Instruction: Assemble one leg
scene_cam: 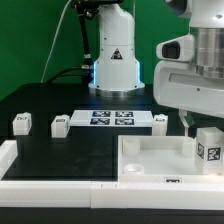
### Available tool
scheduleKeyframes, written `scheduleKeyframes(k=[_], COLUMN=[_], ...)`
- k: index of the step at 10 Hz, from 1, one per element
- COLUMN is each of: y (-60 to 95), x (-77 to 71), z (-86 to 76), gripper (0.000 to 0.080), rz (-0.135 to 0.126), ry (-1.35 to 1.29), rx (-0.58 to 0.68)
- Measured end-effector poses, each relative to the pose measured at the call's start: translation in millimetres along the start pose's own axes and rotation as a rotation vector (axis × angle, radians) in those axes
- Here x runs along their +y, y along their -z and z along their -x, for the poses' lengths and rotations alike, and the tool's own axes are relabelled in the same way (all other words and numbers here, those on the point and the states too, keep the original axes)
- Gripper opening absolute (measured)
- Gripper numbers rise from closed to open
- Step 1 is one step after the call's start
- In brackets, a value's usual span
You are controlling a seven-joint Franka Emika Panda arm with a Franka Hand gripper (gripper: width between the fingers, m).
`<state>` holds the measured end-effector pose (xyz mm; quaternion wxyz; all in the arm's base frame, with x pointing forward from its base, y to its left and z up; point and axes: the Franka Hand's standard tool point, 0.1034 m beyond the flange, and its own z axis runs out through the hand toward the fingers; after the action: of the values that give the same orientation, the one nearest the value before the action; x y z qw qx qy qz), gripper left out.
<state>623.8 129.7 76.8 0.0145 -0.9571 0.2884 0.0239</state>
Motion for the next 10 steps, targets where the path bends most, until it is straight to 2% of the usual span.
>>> scheduleKeyframes(k=[3, 7, 9, 10], y=[2.9, 3.1, 3.0, 3.0], x=[-1.1, 1.3, 1.3, 1.3], z=[-4.6, -7.2, -7.1, -7.1], gripper=[0.0649, 0.0649, 0.0387, 0.0387], rz=[0.008, 0.010, 0.010, 0.010], ry=[0.422, 0.732, 0.723, 0.723], rx=[0.007, 0.008, 0.008, 0.008])
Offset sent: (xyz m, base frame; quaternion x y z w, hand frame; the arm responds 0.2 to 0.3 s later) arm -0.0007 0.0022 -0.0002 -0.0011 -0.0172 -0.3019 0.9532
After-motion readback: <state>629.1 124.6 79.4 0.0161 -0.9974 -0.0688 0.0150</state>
